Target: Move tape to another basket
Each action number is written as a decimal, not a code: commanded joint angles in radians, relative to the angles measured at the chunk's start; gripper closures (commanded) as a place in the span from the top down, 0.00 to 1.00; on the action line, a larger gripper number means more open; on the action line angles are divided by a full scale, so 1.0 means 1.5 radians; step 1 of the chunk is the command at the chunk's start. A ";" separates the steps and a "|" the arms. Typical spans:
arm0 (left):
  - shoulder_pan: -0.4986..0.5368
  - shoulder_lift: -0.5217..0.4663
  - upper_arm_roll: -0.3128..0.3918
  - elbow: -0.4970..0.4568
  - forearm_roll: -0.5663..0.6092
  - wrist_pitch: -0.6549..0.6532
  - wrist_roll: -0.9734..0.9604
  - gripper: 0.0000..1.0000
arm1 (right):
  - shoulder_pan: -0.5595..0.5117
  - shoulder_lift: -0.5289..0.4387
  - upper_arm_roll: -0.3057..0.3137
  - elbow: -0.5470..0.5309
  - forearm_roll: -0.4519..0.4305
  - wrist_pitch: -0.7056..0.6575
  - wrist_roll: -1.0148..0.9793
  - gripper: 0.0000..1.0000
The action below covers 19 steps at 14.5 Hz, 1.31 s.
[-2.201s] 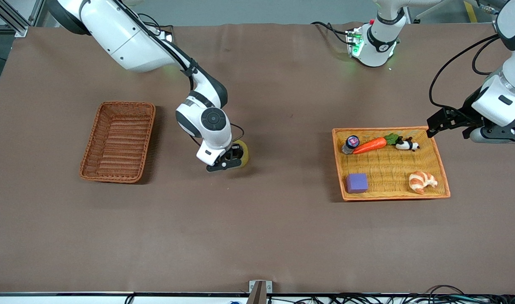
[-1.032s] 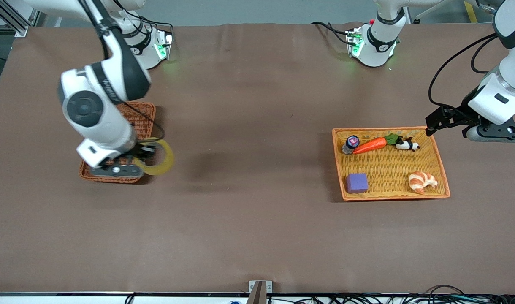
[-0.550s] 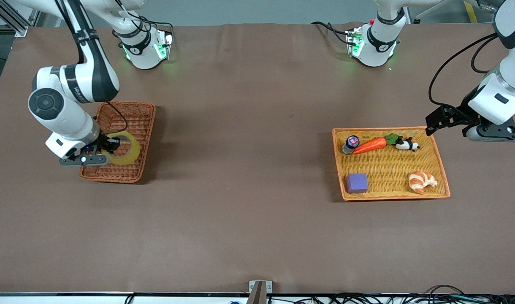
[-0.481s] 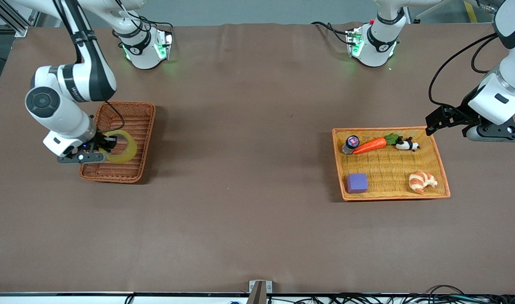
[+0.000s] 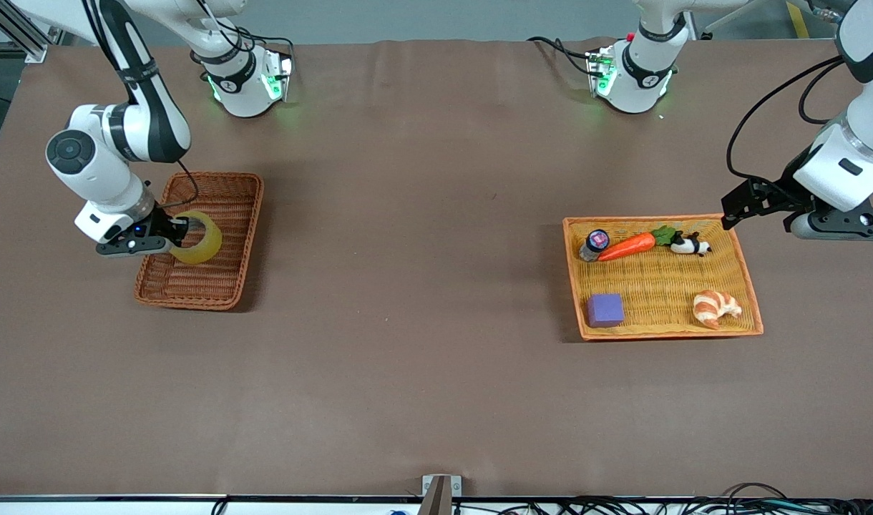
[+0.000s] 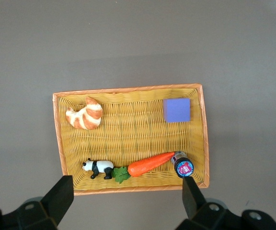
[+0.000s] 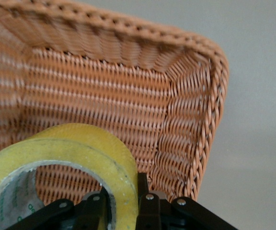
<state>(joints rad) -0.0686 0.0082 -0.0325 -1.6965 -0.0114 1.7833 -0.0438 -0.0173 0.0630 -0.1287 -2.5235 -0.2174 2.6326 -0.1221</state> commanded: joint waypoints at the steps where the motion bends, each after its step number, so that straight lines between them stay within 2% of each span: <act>1: -0.006 -0.007 0.005 0.005 -0.001 -0.013 0.002 1.00 | 0.005 0.013 -0.003 -0.018 0.015 0.042 -0.016 0.04; 3: -0.006 -0.006 0.005 0.005 -0.001 -0.013 0.002 1.00 | 0.006 0.037 -0.002 -0.018 0.015 0.055 -0.014 0.07; 5: -0.006 -0.005 0.005 0.005 0.002 -0.013 0.002 1.00 | 0.010 0.048 0.000 -0.018 0.015 0.056 -0.010 0.15; 6: -0.006 -0.005 0.005 0.005 0.002 -0.013 0.000 1.00 | 0.018 0.050 0.000 -0.017 0.016 0.055 -0.008 0.34; 8: -0.006 -0.005 0.004 0.007 0.002 -0.013 -0.001 1.00 | 0.017 0.043 -0.001 -0.011 0.016 0.053 -0.012 1.00; 10: -0.006 -0.005 0.004 0.008 0.003 -0.013 -0.001 1.00 | 0.015 0.013 -0.001 0.012 0.016 0.031 -0.014 1.00; 13: -0.006 -0.003 0.004 0.008 0.003 -0.013 -0.001 1.00 | 0.016 -0.034 0.002 0.091 0.016 -0.061 -0.006 1.00; 15: -0.006 -0.003 0.004 0.008 0.003 -0.013 -0.001 1.00 | 0.017 -0.059 0.008 0.138 0.017 -0.108 0.045 1.00; 17: -0.006 -0.003 0.004 0.008 0.003 -0.012 -0.001 1.00 | 0.014 -0.063 0.039 0.220 0.017 -0.219 0.087 1.00; 18: -0.006 -0.002 0.004 0.008 0.003 -0.012 -0.001 1.00 | 0.011 -0.060 0.051 0.288 0.028 -0.305 0.106 1.00; 19: -0.006 0.001 0.004 0.008 0.003 -0.010 -0.001 1.00 | 0.005 -0.055 0.060 0.348 0.067 -0.369 0.107 1.00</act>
<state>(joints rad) -0.0689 0.0083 -0.0326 -1.6960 -0.0113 1.7833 -0.0438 0.0021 -0.0393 -0.0718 -2.1622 -0.1908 2.2426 0.0073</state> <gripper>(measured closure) 0.000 0.000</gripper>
